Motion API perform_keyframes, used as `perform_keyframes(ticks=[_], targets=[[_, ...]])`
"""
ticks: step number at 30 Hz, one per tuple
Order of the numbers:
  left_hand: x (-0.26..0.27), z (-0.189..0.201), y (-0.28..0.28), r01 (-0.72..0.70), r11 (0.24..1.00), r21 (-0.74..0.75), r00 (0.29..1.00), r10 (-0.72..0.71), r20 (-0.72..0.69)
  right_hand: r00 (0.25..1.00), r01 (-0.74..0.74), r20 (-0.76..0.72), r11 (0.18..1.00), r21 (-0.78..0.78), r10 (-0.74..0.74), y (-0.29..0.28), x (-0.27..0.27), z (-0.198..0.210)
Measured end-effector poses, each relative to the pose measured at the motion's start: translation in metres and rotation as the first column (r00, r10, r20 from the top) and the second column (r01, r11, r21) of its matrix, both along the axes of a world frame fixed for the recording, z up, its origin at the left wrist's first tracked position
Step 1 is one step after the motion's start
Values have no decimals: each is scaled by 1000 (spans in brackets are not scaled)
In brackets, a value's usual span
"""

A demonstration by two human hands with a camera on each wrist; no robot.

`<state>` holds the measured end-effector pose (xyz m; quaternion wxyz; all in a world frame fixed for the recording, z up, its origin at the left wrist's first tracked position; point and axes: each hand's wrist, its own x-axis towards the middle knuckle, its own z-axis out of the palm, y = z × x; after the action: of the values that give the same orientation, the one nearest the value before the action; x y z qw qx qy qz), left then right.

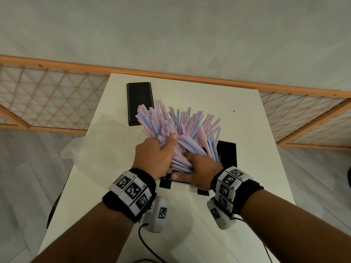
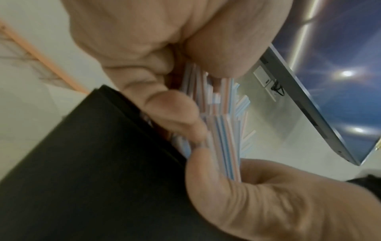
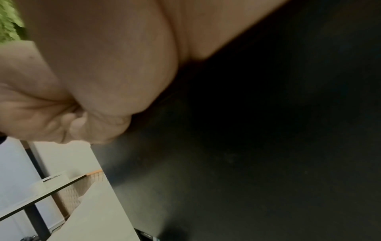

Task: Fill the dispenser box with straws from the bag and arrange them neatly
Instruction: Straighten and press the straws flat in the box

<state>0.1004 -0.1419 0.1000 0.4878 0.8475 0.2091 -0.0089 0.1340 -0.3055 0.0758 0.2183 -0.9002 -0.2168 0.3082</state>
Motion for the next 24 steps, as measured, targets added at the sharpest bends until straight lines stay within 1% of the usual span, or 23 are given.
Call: perform_keyframes(ticks=[3,4,5,6,7,8,9,10,11,13,14,15,16,18,19,21,24], targets=[[0,5,-1,-125,975,-182,992,126,-7,997,61,45,991,123,-67,-2,2,4],[0,7,2,-150,962,-226,988,151,-12,993,75,81,985,156,-89,-4,3,6],[-1,10,3,-144,961,-237,989,146,-11,988,84,112,980,180,-105,-6,3,10],[-3,11,6,-103,978,-184,995,104,-1,984,83,140,977,197,-111,-9,2,14],[-6,11,10,-28,998,-62,999,29,21,981,70,166,977,201,-105,-12,1,18],[-9,10,13,42,995,91,997,-47,54,977,49,196,978,201,-89,-16,-1,20],[-12,9,17,62,971,230,990,-88,106,971,25,227,979,203,-71,-20,-3,21],[-14,9,20,41,951,307,981,-97,167,964,11,256,978,207,-65,-25,-6,21],[-16,8,24,-4,944,330,969,-77,233,956,12,285,976,220,-75,-29,-9,22],[-16,6,30,-113,947,300,944,7,331,935,66,329,976,209,-134,-39,-13,22],[-13,4,32,-155,956,248,942,67,327,926,114,340,979,168,-166,-45,-13,22],[-11,3,34,-174,968,181,955,121,272,917,167,347,980,111,-195,-49,-12,21],[-9,0,34,-164,980,114,976,145,159,910,225,346,973,44,-227,-53,-11,19],[-8,-4,29,-112,994,-11,991,111,-71,903,311,324,950,-36,-283,-56,-10,13],[-8,-7,26,-92,995,-46,989,86,-117,906,316,307,949,-28,-292,-55,-10,11],[-11,-6,17,-80,995,-66,993,73,-94,923,258,285,965,40,-259,-46,-11,6],[-12,-3,10,-47,999,13,999,46,20,935,174,297,980,91,-194,-40,-10,5]])
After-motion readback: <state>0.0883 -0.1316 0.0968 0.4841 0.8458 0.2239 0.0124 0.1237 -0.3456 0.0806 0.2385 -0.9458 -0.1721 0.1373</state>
